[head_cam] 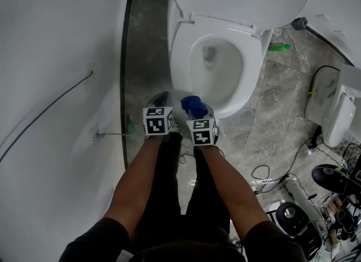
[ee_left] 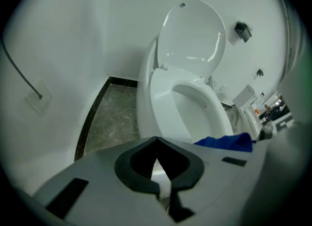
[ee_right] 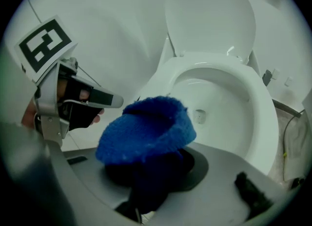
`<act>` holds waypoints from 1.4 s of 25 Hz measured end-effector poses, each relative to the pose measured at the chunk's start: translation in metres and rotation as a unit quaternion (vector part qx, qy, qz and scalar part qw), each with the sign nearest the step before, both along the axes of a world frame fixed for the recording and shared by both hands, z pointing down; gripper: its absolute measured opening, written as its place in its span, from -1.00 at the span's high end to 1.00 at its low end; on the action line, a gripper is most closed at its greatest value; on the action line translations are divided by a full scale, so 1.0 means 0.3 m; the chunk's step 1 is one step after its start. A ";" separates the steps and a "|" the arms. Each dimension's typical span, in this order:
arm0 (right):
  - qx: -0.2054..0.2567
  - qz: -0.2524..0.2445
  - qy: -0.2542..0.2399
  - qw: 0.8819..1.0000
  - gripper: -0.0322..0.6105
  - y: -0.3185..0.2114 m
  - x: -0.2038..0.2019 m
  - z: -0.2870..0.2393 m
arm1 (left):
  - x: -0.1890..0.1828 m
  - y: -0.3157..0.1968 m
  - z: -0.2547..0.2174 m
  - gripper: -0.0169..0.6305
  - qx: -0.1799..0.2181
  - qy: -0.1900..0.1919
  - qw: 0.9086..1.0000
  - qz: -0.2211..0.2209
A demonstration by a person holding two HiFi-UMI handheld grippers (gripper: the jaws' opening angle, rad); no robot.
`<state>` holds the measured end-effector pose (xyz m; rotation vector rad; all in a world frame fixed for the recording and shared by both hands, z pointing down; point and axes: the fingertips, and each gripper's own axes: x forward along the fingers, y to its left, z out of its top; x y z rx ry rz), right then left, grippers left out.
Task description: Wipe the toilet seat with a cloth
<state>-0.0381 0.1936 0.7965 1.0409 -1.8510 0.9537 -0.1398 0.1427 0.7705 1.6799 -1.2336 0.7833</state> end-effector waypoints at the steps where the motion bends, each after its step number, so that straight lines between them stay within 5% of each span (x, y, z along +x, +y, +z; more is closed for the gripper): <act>1: 0.000 0.006 -0.002 1.000 0.60 -0.022 -0.018 -0.001 | -0.011 -0.009 -0.002 0.92 0.002 0.000 1.000 0.001; 19: 0.078 -0.012 0.009 0.997 0.59 -0.634 -0.103 -0.020 | -0.029 -0.389 -0.075 0.92 0.066 0.013 0.997 0.025; 26: 0.103 -0.026 0.040 0.994 0.59 -0.874 -0.004 -0.040 | -0.004 -0.519 -0.122 0.92 0.091 0.013 0.995 0.047; 35: 0.094 0.025 0.065 0.993 0.59 -0.989 0.227 -0.046 | 0.084 -0.552 -0.134 0.92 0.092 0.020 0.994 0.050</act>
